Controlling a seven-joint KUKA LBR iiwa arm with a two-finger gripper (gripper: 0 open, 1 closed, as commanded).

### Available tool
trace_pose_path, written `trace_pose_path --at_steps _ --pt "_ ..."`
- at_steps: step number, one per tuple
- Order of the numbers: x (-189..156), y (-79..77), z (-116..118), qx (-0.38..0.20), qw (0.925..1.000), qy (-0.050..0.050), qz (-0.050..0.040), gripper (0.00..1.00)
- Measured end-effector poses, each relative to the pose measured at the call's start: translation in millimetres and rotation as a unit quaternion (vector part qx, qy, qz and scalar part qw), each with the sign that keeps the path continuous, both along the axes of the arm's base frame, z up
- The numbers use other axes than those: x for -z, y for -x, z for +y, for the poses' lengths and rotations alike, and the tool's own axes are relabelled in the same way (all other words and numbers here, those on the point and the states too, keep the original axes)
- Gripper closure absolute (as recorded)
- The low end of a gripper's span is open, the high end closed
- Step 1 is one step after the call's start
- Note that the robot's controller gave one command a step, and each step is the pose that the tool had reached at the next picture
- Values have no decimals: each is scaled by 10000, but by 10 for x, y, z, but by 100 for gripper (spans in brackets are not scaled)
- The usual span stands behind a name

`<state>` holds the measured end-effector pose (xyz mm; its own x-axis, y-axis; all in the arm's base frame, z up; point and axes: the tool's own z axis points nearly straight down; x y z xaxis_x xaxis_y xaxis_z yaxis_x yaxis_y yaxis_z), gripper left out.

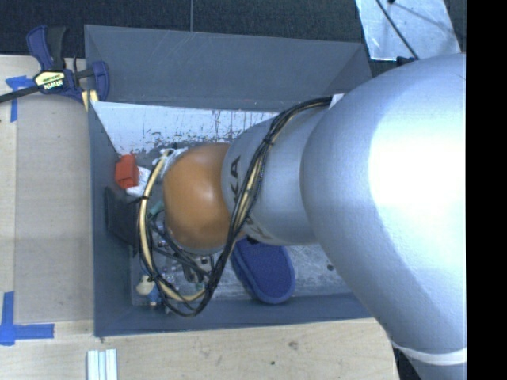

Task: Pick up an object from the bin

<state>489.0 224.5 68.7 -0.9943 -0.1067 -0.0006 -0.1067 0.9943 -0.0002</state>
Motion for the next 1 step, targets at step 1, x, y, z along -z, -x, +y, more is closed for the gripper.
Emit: trace_pose_path --at_steps 1 --pt "-322 54 -119 -1456 9893 -10 -30 0"
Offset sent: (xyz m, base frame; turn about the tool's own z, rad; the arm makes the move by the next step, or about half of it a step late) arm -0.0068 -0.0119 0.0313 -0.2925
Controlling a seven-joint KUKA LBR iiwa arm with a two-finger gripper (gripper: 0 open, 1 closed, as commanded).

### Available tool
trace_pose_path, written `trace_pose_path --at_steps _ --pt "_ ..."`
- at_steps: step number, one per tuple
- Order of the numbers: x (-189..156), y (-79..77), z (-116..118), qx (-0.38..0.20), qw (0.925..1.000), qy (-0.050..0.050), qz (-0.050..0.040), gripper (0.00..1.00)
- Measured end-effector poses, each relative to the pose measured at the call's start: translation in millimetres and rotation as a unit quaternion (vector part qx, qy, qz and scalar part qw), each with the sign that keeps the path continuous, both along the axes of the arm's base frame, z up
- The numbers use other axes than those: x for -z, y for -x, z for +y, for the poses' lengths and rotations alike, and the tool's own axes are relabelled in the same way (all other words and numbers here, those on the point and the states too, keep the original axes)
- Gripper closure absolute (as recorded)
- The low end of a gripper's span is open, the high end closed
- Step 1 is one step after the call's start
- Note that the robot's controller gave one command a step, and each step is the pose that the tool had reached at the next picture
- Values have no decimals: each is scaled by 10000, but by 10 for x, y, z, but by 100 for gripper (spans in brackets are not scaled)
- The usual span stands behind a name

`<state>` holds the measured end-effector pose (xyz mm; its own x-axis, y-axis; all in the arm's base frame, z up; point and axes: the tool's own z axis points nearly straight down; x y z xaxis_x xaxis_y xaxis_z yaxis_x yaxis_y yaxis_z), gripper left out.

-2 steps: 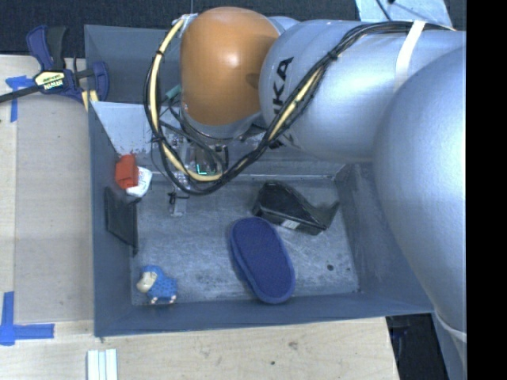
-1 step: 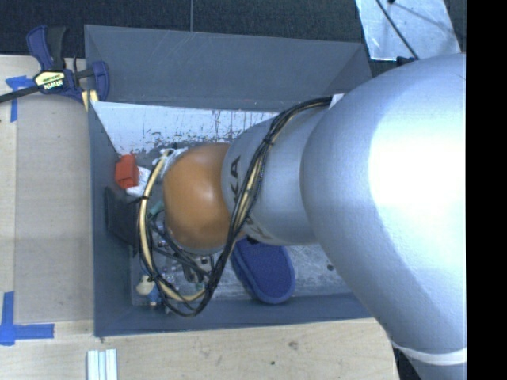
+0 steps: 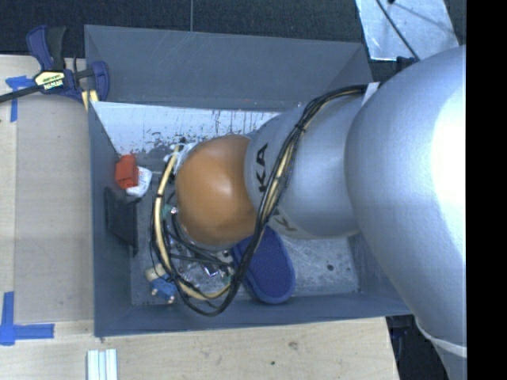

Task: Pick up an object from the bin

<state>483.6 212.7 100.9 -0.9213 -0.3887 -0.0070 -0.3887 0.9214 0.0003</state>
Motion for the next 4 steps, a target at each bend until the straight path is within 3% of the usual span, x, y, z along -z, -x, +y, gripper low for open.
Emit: trace_pose_path --at_steps 1,2,3,4 --pt "7 -41 331 -818 9966 -1 2 0" --pt "312 -19 -186 -1425 9898 21 13 0" --pt "305 -74 250 -3673 9301 40 13 0" --pt "294 -68 277 -3665 9304 15 2 100"
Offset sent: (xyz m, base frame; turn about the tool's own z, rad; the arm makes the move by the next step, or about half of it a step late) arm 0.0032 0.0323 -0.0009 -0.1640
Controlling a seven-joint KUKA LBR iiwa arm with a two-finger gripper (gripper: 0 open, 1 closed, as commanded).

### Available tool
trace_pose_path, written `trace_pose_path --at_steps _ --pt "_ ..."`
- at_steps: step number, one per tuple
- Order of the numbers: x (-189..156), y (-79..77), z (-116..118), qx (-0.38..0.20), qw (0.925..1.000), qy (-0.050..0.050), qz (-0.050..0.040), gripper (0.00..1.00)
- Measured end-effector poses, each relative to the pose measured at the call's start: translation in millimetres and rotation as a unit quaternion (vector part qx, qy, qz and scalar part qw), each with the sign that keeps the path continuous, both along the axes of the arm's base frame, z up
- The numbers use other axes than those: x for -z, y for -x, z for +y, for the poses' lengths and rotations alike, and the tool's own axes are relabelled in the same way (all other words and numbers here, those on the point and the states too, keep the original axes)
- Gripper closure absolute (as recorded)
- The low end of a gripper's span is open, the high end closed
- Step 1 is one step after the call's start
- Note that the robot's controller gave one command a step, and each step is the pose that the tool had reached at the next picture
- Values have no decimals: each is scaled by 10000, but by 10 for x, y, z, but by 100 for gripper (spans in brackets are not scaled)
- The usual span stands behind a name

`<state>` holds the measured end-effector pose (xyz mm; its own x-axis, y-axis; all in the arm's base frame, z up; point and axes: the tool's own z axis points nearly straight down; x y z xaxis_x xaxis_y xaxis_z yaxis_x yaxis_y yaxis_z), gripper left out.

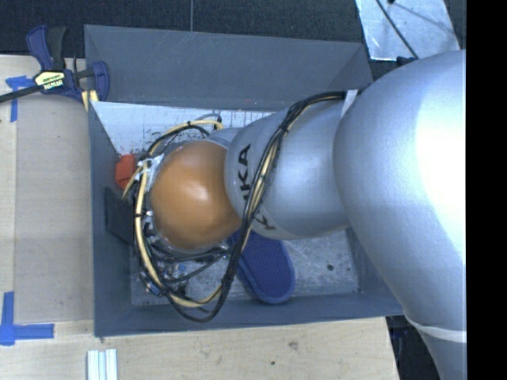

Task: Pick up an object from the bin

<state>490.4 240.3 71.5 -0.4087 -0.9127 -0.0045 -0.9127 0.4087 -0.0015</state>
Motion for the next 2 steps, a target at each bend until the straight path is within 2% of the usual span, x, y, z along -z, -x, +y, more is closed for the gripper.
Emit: trace_pose_path --at_steps 1,2 --pt "-100 -8 3 29 10000 -2 -2 100" --pt "-402 -20 9 55 10000 -1 -6 100"
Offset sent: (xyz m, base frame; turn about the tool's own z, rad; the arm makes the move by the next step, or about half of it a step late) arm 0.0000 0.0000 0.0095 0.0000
